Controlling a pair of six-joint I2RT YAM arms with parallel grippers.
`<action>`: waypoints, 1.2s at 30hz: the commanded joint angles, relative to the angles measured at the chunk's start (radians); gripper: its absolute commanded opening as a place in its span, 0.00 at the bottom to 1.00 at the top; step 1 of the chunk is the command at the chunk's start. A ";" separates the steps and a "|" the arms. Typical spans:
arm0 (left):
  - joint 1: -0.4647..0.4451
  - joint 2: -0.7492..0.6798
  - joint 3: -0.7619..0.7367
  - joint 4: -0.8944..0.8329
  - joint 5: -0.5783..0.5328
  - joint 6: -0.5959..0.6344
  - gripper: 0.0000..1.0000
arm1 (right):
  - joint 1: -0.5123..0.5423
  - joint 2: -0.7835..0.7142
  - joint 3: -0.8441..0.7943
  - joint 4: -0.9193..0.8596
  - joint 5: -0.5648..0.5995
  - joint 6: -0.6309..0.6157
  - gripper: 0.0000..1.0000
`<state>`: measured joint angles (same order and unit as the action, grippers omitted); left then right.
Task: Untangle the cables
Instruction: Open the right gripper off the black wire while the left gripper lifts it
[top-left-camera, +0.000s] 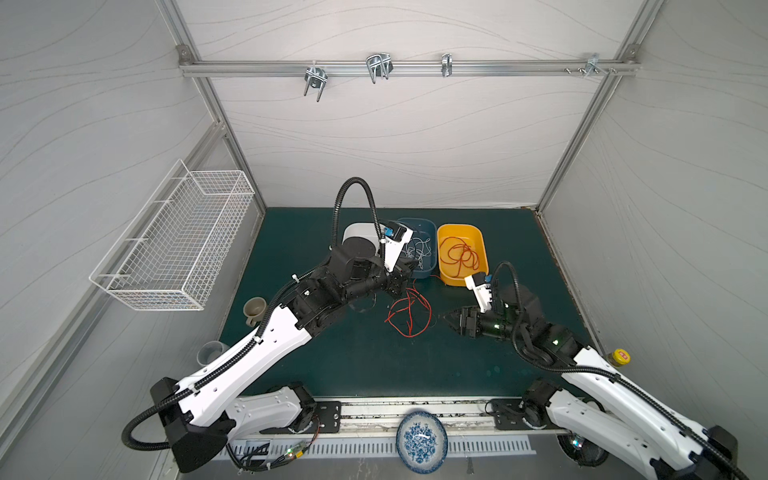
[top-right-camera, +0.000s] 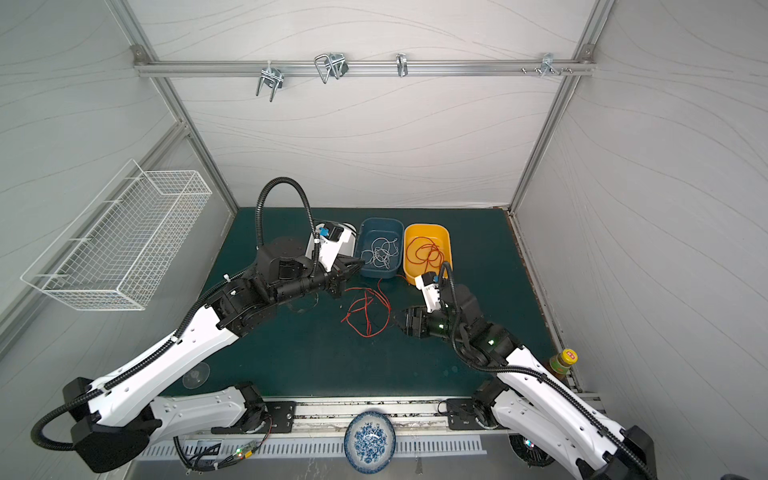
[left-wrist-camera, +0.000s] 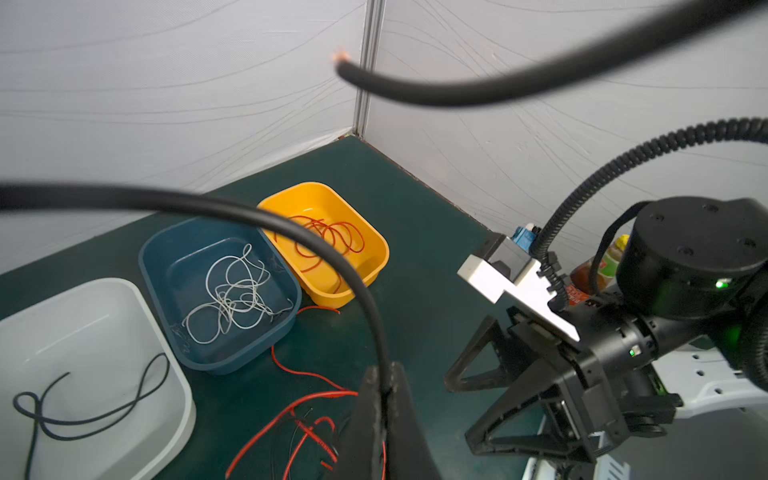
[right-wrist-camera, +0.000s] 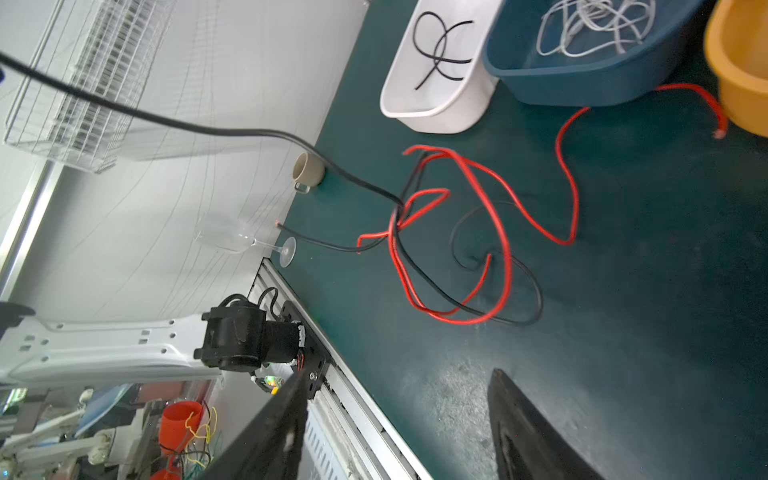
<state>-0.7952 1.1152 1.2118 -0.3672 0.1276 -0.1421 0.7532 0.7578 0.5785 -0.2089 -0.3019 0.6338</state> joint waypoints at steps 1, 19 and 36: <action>-0.003 -0.008 0.070 0.010 0.042 -0.098 0.00 | 0.041 0.016 -0.022 0.168 0.087 -0.027 0.69; -0.005 -0.023 0.130 0.053 0.042 -0.232 0.00 | 0.141 0.278 -0.110 0.431 0.164 -0.042 0.55; -0.003 -0.071 0.240 -0.066 -0.117 -0.060 0.00 | 0.140 0.131 -0.189 0.320 0.312 -0.081 0.49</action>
<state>-0.7952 1.0599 1.3888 -0.4248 0.0769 -0.2638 0.8890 0.9340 0.3988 0.1680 -0.0490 0.5823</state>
